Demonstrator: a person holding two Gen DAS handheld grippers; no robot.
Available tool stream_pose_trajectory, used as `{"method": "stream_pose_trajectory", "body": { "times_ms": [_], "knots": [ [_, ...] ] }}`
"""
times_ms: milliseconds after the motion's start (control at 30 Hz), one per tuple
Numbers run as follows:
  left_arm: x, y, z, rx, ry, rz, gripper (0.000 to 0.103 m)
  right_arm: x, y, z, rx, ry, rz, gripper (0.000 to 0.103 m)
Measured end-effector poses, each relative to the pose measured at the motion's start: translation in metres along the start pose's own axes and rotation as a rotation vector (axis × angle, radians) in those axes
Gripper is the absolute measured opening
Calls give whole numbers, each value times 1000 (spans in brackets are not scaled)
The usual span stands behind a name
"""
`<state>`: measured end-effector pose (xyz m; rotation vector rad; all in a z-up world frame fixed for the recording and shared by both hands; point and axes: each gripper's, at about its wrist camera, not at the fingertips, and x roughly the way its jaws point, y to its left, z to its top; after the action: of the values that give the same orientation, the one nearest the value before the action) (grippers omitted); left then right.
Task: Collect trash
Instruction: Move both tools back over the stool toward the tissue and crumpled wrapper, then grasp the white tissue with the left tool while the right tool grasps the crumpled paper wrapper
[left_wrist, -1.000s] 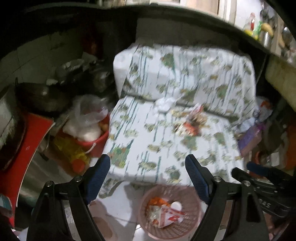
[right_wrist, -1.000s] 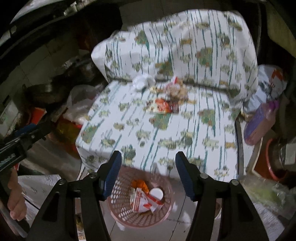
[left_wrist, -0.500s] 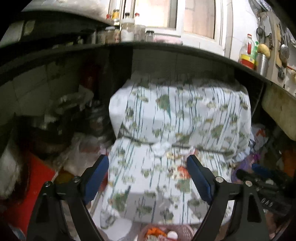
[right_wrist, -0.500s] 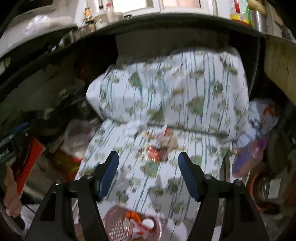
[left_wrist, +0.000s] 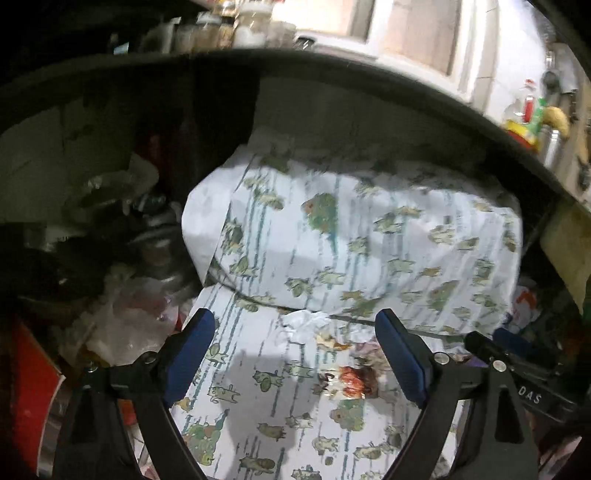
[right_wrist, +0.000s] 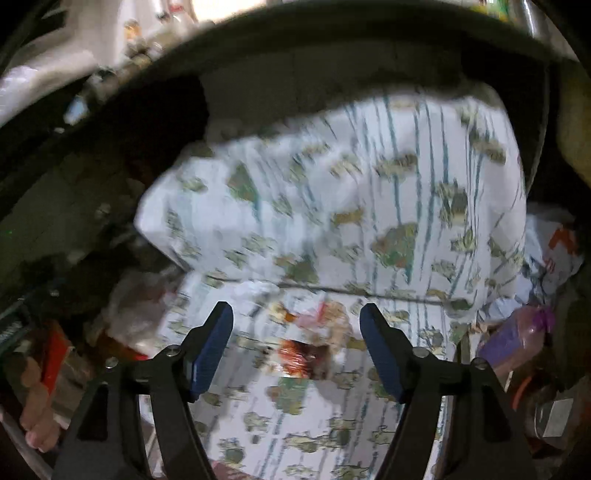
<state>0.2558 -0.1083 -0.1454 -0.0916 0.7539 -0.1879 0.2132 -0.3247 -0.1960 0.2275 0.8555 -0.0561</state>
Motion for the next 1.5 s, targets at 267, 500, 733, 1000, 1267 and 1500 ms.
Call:
{"method": "stream_pose_trajectory", "body": {
  "times_ms": [267, 500, 733, 1000, 1267, 1500],
  "knots": [
    [76, 13, -17, 73, 57, 115, 90, 98, -34, -9, 69, 211, -20, 70],
    [105, 5, -16, 141, 60, 97, 90, 162, -41, -29, 58, 322, -17, 70],
    [142, 0, -21, 140, 122, 99, 90, 195, -32, -45, 4, 353, -40, 75],
    [172, 9, -15, 38, 182, 67, 90, 215, -32, -55, -32, 353, -55, 45],
    [214, -17, -20, 82, 239, 50, 90, 174, -63, -48, 148, 287, -14, 0],
    [268, -36, -49, 167, 338, 111, 90, 149, -80, -37, 160, 273, -4, 11]
  ]
}}
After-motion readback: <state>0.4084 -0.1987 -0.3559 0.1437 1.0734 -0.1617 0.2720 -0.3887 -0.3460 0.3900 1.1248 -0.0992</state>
